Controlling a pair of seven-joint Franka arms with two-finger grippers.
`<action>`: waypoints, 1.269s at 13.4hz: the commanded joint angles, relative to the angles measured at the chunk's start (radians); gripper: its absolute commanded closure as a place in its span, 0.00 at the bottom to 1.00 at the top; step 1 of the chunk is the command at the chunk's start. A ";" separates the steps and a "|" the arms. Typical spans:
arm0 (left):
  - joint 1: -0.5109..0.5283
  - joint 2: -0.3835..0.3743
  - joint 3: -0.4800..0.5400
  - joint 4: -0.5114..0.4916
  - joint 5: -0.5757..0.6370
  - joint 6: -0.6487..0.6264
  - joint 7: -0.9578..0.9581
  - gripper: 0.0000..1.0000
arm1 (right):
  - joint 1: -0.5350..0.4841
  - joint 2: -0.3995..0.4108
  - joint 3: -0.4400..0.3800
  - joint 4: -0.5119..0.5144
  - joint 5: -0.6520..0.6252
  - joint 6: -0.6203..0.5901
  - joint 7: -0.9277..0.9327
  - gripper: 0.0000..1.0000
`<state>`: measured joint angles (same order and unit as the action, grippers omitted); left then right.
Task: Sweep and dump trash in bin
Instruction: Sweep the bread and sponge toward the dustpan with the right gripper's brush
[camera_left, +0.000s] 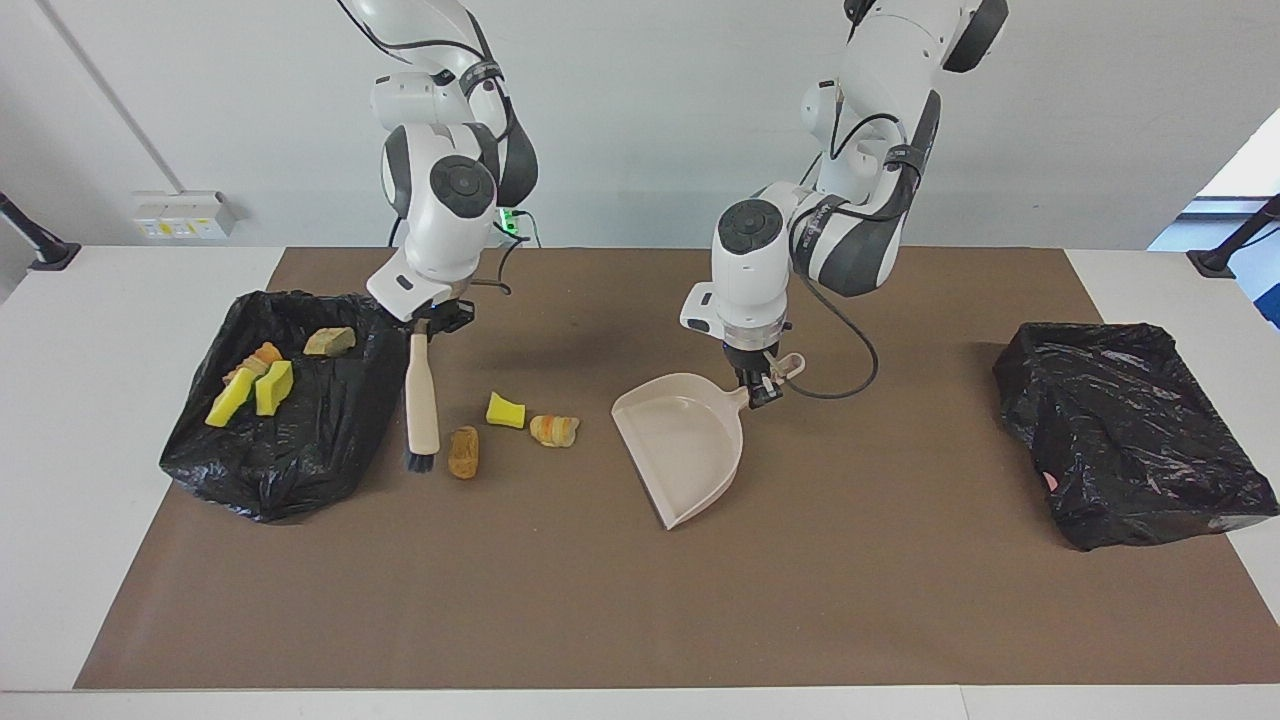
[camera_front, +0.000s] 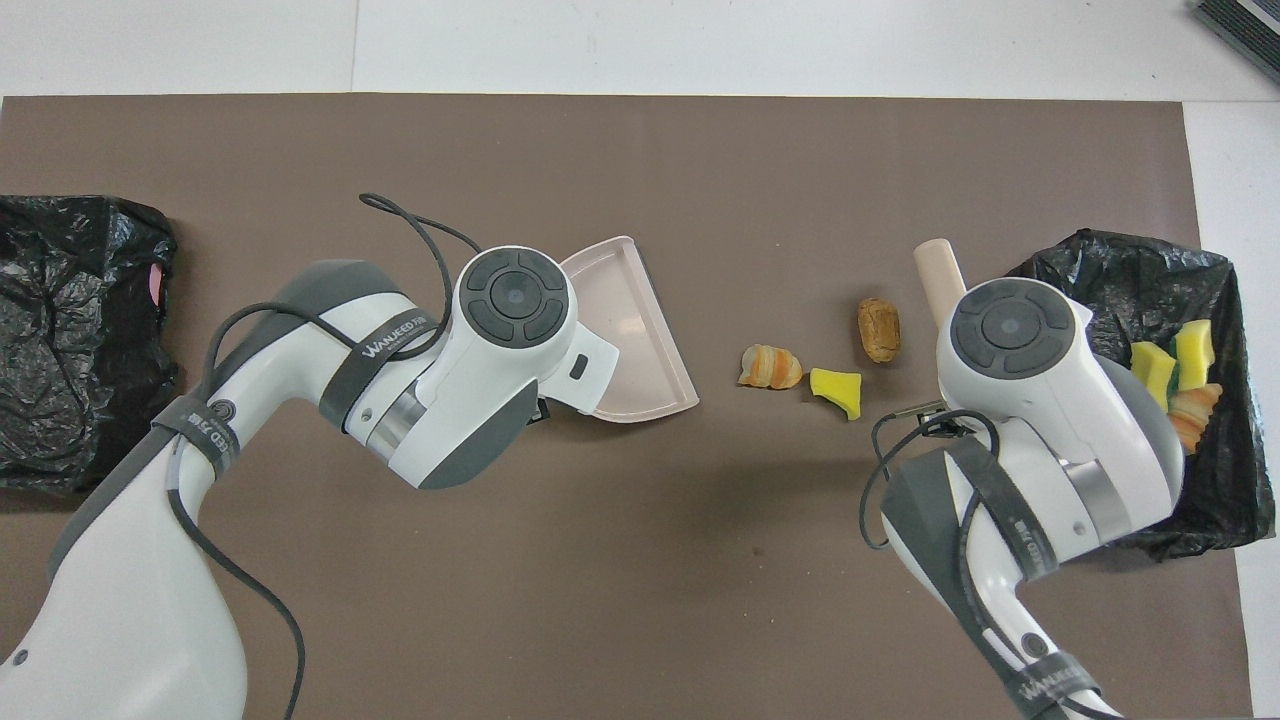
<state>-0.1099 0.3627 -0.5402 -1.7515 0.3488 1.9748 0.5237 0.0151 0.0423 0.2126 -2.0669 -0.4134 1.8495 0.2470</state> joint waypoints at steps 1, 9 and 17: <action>-0.004 -0.051 -0.007 -0.065 0.021 0.016 0.024 1.00 | -0.035 0.039 0.019 -0.007 -0.015 0.020 0.000 1.00; -0.013 -0.074 -0.040 -0.150 0.029 0.058 0.024 1.00 | 0.045 0.045 0.024 -0.094 0.272 0.043 0.083 1.00; -0.014 -0.136 -0.044 -0.243 0.029 0.056 0.033 1.00 | 0.172 0.088 0.025 -0.072 0.599 0.135 0.159 1.00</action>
<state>-0.1228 0.2700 -0.5891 -1.9396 0.3643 2.0111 0.5357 0.1535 0.1115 0.2343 -2.1485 0.1003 1.9522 0.3870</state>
